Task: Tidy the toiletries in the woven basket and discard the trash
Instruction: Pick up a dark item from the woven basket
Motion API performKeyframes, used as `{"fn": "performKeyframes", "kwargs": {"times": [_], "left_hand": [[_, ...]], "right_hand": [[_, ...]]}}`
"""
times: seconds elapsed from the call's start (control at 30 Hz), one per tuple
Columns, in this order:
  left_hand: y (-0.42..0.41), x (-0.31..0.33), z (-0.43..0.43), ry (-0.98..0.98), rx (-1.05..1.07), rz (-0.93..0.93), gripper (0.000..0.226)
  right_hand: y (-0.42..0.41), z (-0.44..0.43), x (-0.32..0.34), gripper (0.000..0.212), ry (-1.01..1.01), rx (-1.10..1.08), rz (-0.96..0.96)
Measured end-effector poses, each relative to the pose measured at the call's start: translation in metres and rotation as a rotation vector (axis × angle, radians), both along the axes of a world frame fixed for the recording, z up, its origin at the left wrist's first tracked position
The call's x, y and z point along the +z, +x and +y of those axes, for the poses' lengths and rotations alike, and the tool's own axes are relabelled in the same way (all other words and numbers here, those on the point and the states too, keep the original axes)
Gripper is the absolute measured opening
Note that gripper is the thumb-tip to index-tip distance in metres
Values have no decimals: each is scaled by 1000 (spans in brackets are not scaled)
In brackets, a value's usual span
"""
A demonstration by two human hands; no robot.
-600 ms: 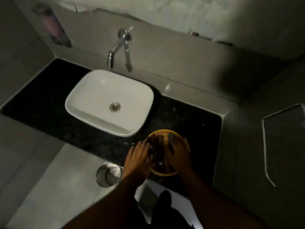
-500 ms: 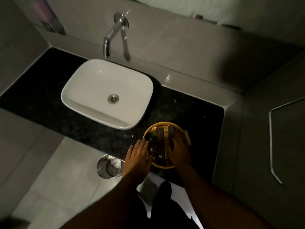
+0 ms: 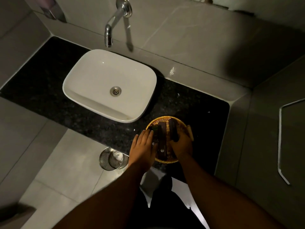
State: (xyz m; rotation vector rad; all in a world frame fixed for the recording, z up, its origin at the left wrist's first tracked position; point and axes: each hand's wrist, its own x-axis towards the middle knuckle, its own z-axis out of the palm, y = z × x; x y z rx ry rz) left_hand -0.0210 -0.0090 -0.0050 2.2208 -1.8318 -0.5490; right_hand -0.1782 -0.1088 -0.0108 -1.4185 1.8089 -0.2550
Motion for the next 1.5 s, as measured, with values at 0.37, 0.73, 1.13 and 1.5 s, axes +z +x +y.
{"fn": "performKeyframes", "kwargs": {"times": [0.37,0.73,1.13,1.5], "left_hand": [[-3,51,-67,193,500,650,73],[-12,65,-69,140,539,851,49],[-3,62,-52,173,523,738,52],[7,69,-40,124,627,775,49]], "right_hand": [[-30,-24,59,44,-86,409,12],[-40,-41,93,28,-105,588,106],[-34,-24,81,40,-119,688,125],[-21,-23,75,41,-190,787,138]]}}
